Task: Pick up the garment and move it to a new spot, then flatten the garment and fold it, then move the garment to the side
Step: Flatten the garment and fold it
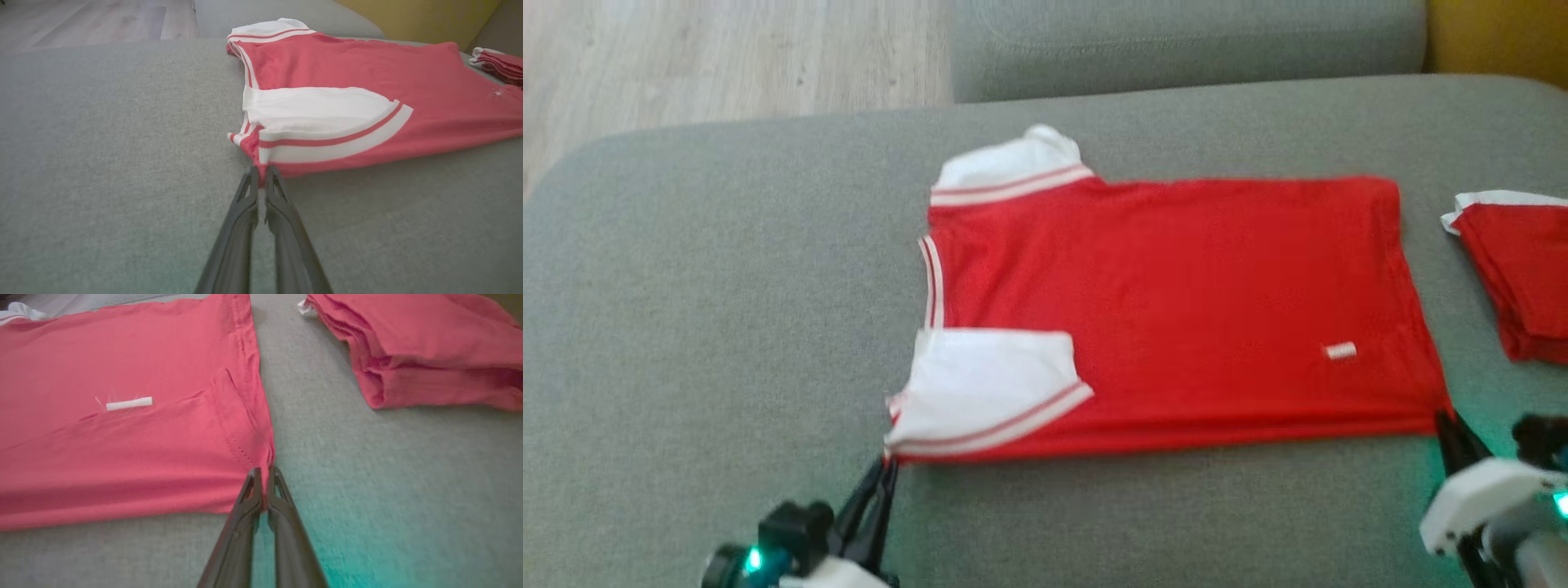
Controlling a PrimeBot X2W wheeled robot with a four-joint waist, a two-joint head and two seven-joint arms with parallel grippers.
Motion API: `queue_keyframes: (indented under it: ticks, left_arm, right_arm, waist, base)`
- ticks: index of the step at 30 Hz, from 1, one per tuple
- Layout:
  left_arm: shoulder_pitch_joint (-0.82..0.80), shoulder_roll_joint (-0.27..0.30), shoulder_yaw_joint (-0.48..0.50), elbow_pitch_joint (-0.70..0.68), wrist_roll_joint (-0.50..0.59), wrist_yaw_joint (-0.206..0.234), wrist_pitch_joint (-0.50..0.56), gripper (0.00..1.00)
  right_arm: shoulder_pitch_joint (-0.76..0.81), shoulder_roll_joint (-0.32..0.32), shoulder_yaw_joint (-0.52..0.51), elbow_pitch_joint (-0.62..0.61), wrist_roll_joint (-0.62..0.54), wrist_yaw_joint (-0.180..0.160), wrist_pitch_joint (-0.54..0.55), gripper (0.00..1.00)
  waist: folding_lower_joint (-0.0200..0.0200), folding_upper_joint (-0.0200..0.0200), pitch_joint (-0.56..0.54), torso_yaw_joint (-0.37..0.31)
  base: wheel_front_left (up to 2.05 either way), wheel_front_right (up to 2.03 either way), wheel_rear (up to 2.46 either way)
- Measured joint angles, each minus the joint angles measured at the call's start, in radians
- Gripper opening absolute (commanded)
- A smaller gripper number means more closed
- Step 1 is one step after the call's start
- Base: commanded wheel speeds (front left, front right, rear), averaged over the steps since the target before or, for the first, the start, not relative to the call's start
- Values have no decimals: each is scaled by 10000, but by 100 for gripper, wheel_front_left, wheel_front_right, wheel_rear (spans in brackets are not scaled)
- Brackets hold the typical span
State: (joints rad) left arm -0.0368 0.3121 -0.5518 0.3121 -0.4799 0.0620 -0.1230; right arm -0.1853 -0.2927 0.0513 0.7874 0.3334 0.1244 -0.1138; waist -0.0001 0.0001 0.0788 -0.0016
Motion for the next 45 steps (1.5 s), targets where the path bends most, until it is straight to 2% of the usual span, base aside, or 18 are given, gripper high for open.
queue_keyframes:
  ticks: [13, 16, 17, 18, 19, 20, 23, 27, 32, 34, 38, 45]
  left_arm:
    - [1606, 268, -284, -1714, -232, 619, 731, 0]
    - [1659, 282, -297, -1735, -255, 621, 794, 0]
    - [1650, 282, -299, -1735, -288, 621, 828, 0]
    - [1649, 282, -314, -1728, -309, 619, 886, 9]
    - [1648, 286, -351, -1716, -311, 614, 970, 31]
    - [1641, 303, -387, -1684, -307, 612, 1089, 100]
    - [1573, 416, -447, -1722, -305, 598, 1310, 100]
    - [996, 867, -479, -2157, -211, 389, 1728, 100]
    - [-1225, 1569, -295, -2627, 88, -326, 2650, 100]
    - [-2468, 1655, -169, -2604, 40, -713, 3131, 100]
    - [-4936, 1737, -94, -1737, -301, -1519, 4429, 100]
    - [-8012, 1751, -464, 322, -732, -1866, 5622, 100]
  right_arm:
    - [1803, 19, -1074, -2222, -564, 0, 1030, 1]
    - [2060, 104, -1279, -2592, -713, 0, 1241, 39]
    - [2126, 151, -1335, -2706, -779, 0, 1306, 81]
    - [2193, 226, -1434, -2840, -890, 0, 1335, 100]
    - [2228, 299, -1528, -2959, -989, 0, 1394, 100]
    - [2290, 330, -1716, -3195, -1103, -2, 1505, 100]
    - [2469, 401, -1956, -3710, -1281, -2, 1626, 100]
    - [2724, 612, -2008, -4454, -1331, -2, 1730, 100]
    - [2765, 642, -1929, -5484, -1427, -2, 1910, 100]
    - [2741, 644, -1847, -5843, -1475, -2, 1996, 100]
    - [2472, 637, -1563, -6399, -1486, -2, 2155, 100]
    - [1783, 623, -1237, -6859, -1484, -2, 2245, 100]
  waist:
    - [0, 0, -186, 7]
    - [0, 0, -201, 11]
    - [0, 0, -211, 5]
    - [1, 0, -222, -6]
    - [0, 0, -228, -22]
    - [1, 0, -237, -61]
    - [1, 0, -252, -148]
    - [1, 0, -125, -290]
    - [2, 0, 304, -521]
    - [2, 0, 563, -624]
    - [4, -1, 1178, -876]
    - [5, -1, 2212, -1328]
  base:
    - [0, 0, 0]
    - [0, 0, 0]
    - [0, 0, 0]
    - [0, 0, 0]
    - [0, 0, 0]
    - [0, 0, 0]
    - [0, 0, 0]
    - [0, 0, 0]
    - [0, 0, 0]
    - [0, 0, 0]
    - [0, 0, 0]
    - [0, 0, 0]
